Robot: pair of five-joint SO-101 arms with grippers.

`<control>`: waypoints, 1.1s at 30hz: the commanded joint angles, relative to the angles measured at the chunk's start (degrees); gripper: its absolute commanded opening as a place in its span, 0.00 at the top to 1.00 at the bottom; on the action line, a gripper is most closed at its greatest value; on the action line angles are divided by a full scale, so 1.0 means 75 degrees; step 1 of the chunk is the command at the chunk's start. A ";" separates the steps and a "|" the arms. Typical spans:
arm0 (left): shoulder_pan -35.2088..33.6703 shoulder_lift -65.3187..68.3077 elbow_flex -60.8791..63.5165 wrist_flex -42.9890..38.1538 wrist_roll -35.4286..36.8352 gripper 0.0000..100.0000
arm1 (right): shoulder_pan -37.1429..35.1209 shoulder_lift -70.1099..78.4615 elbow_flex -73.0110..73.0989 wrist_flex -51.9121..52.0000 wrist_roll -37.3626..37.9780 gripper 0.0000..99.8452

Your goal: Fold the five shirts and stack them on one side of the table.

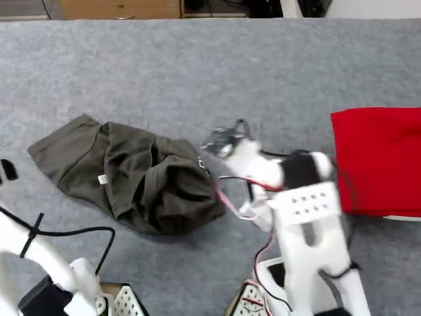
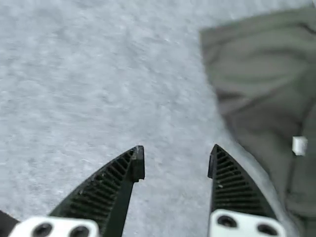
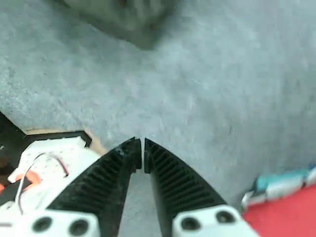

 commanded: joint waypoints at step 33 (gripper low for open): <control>-0.2321 -0.0006 0.0668 -0.1090 -0.0023 0.78 | -0.0768 0.7051 -0.8656 -0.1782 0.0656 0.98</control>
